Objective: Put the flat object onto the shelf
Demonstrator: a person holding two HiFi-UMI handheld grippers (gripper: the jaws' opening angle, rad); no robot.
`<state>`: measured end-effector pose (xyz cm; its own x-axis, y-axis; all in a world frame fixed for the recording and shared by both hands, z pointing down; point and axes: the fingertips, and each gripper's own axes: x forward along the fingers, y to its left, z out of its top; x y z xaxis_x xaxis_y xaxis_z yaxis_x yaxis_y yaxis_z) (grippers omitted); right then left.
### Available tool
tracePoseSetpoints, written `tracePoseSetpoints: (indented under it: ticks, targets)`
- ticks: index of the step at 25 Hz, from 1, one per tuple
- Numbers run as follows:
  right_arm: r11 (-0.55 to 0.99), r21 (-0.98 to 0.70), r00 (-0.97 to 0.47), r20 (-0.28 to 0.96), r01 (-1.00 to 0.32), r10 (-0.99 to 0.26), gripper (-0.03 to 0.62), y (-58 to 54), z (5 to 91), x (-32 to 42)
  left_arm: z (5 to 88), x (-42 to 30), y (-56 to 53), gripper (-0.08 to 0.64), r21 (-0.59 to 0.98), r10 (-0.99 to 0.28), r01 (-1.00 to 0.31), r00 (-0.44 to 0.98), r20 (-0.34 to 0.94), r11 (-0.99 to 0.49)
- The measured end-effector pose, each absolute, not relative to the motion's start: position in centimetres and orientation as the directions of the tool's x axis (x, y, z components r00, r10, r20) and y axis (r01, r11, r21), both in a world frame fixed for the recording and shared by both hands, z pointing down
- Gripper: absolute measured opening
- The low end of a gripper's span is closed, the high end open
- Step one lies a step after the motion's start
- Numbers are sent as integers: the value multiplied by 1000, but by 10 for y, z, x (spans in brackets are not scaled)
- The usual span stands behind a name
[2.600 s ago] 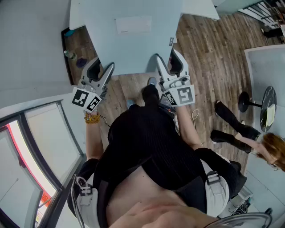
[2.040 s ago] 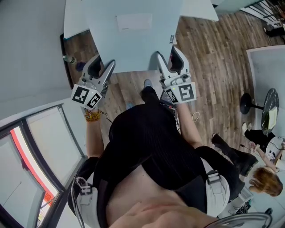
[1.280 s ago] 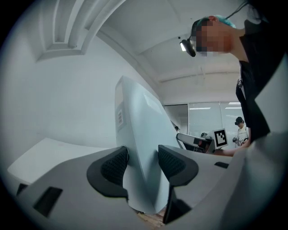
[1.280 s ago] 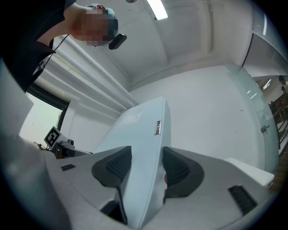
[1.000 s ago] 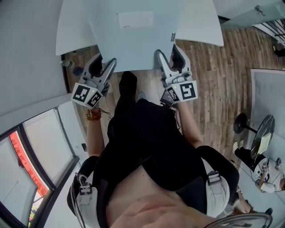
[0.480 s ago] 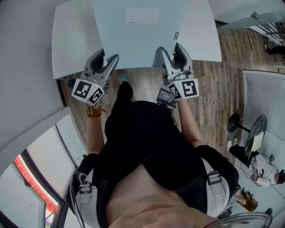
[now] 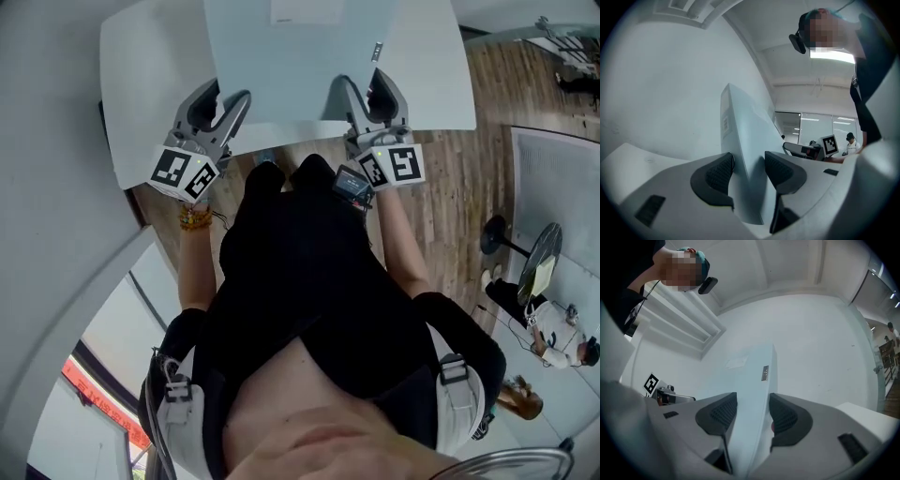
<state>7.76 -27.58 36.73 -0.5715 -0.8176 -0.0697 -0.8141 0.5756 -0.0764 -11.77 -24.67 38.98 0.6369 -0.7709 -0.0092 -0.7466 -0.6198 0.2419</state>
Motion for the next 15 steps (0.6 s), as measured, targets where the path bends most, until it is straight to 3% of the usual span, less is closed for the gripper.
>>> tracePoseSetpoints:
  ticks: [15]
  targets:
    - [550, -142, -559, 32, -823, -829, 212, -335, 420, 64, 439, -131, -303, 210, 321, -764, -743, 640, 82, -588]
